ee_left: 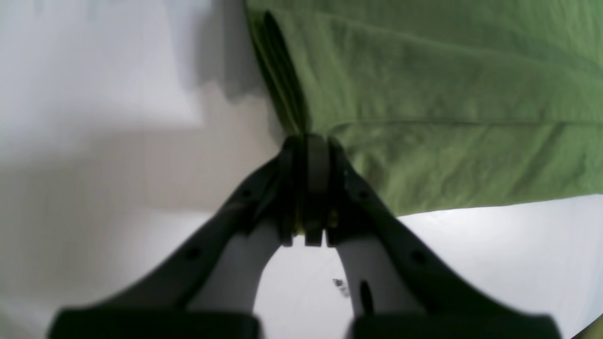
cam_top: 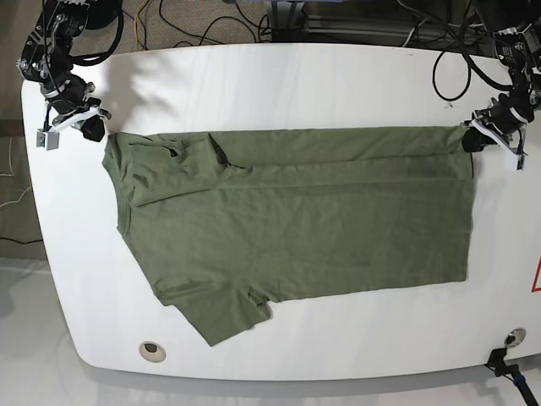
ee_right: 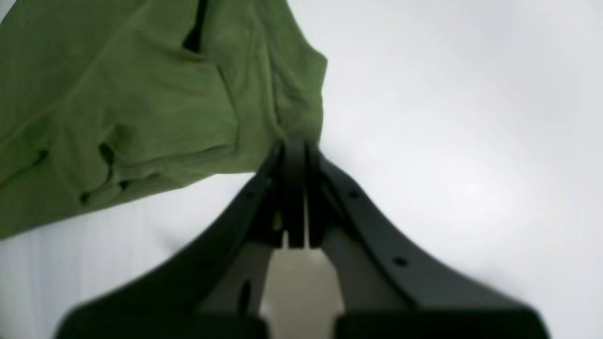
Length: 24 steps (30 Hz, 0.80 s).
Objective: Fold the T-shirt properly
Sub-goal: 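Release the folded edge and regrasp the shirt's folded edge corners, then drag the shirt with both grippers toward the robot, smoothing it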
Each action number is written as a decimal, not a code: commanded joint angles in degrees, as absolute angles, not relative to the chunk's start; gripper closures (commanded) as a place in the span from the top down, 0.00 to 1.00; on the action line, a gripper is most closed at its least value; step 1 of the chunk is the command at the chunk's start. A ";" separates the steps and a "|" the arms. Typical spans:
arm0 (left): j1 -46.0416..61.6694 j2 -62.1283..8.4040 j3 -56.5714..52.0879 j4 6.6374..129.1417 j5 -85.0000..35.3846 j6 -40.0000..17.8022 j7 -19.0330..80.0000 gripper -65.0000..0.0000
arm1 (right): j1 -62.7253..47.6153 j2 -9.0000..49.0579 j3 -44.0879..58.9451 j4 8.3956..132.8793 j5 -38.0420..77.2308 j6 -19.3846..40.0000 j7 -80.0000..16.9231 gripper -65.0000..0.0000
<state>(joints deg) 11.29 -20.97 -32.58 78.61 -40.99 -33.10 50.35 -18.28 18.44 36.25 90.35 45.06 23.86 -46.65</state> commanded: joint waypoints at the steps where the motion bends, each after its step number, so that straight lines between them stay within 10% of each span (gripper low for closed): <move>1: 12.34 -22.36 -33.80 80.74 -41.87 -33.39 50.00 0.00 | -19.74 19.50 37.02 92.37 46.26 24.15 -45.65 0.00; 24: 16.13 -19.30 -36.62 81.63 -41.19 -32.92 51.38 0.03 | -20.18 16.22 36.53 94.37 48.57 26.07 -46.46 0.01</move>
